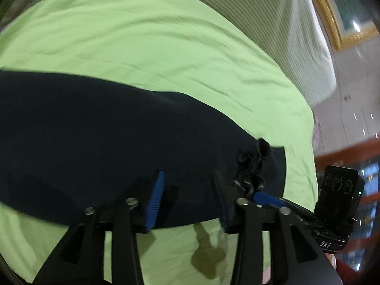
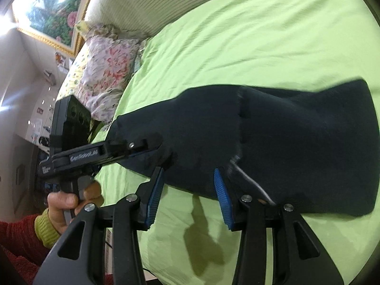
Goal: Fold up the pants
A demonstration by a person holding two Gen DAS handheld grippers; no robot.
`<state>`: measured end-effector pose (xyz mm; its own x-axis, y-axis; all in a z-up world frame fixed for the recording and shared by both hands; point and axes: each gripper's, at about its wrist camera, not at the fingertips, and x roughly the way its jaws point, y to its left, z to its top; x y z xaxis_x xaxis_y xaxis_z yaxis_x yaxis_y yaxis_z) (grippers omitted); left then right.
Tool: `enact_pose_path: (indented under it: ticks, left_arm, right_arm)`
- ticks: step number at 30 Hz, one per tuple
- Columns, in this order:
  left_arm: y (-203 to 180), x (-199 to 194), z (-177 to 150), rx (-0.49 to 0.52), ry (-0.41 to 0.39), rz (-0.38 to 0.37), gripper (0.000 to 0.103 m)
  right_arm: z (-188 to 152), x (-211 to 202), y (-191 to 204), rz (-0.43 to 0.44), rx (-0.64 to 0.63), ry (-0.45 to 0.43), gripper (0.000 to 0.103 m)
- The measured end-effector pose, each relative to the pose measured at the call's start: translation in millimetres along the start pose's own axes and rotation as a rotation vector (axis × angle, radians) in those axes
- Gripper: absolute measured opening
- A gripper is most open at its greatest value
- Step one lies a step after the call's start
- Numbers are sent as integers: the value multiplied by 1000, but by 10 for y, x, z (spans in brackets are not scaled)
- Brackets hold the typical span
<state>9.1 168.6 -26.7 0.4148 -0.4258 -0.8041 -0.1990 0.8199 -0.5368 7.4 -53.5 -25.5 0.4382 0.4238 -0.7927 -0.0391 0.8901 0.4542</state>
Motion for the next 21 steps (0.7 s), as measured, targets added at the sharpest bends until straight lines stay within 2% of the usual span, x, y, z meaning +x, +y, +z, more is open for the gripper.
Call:
enact_pose_path:
  ticks: [4, 7, 11, 15, 21]
  left_arm:
    - [255, -273, -103, -117, -69, 13, 58]
    - [508, -457, -204, -217, -102, 3, 58]
    - [770, -653, -340, -287, -137, 36, 59]
    - [1015, -811, -476, -363, -166, 58, 65]
    - [1365, -969, -601, -469, -206, 75, 66]
  right_arm:
    - [76, 96, 190, -2, -82, 22, 45]
    - [140, 206, 329, 2, -130, 43, 45]
    - [241, 376, 525, 18, -189, 71, 45]
    - [342, 546, 684, 35, -226, 93, 45]
    - [508, 839, 952, 54, -288, 131, 46]
